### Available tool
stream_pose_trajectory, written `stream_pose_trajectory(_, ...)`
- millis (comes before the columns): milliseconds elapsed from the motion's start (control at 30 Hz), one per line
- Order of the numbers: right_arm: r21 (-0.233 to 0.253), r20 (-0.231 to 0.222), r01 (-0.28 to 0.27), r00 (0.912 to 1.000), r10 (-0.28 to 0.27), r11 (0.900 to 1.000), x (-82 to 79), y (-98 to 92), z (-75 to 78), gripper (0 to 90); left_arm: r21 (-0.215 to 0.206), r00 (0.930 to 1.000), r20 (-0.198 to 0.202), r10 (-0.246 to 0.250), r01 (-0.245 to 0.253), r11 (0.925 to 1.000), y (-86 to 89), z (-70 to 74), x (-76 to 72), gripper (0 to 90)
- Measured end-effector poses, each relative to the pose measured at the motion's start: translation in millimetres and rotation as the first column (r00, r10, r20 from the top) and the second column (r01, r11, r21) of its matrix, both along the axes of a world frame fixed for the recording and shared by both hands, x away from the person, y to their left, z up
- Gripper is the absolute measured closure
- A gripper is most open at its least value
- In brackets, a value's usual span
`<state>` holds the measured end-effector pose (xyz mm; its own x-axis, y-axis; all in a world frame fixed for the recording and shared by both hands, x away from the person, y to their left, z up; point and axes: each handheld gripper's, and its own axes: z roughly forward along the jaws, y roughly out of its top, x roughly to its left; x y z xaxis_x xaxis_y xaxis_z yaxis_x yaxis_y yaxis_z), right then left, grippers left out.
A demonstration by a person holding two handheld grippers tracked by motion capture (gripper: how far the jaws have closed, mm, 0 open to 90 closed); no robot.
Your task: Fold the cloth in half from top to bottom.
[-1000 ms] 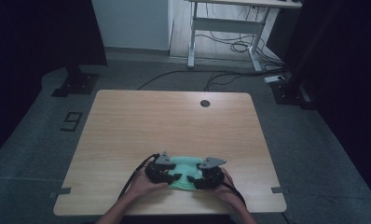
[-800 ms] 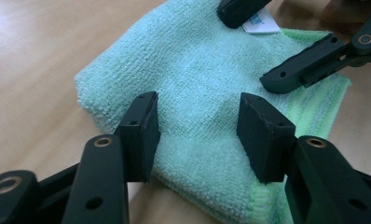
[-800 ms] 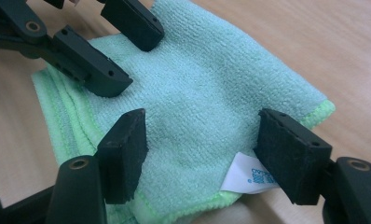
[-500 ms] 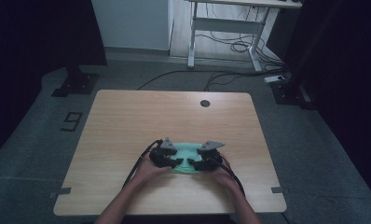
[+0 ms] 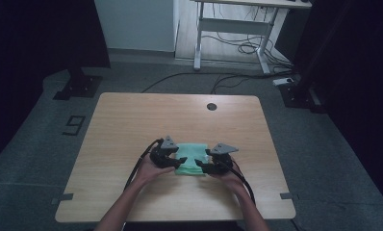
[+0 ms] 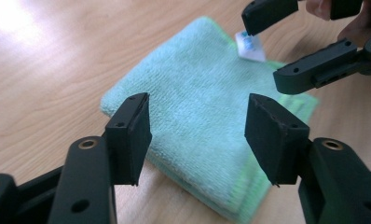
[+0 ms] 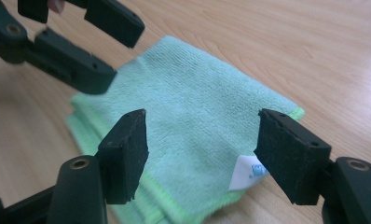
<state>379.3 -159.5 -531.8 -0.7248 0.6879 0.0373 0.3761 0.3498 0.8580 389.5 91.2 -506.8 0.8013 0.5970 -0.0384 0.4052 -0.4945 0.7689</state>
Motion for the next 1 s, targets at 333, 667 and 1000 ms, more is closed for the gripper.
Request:
stream_pose_trajectory(333,0.026,0.037,0.016,0.9992,-0.017,1.0,-23.1,-11.6,3.7,35.6,-0.017,0.9977,0.061,0.029,-0.028,0.9995,14.5,9.1,-25.9,37.1)
stream_pose_trajectory(667,0.027,0.016,0.026,0.9995,-0.026,0.999,-50.0,-24.7,-10.7,36.1,-0.061,0.9954,0.075,0.059,-0.055,0.9967,40.6,4.0,-56.0,37.1)
stream_pose_trajectory(1000,0.009,-0.01,0.071,0.9975,-0.071,0.997,-74.6,-44.4,-15.3,36.1,-0.043,0.9963,0.055,0.066,-0.064,0.997,56.1,-5.4,-80.9,37.0)
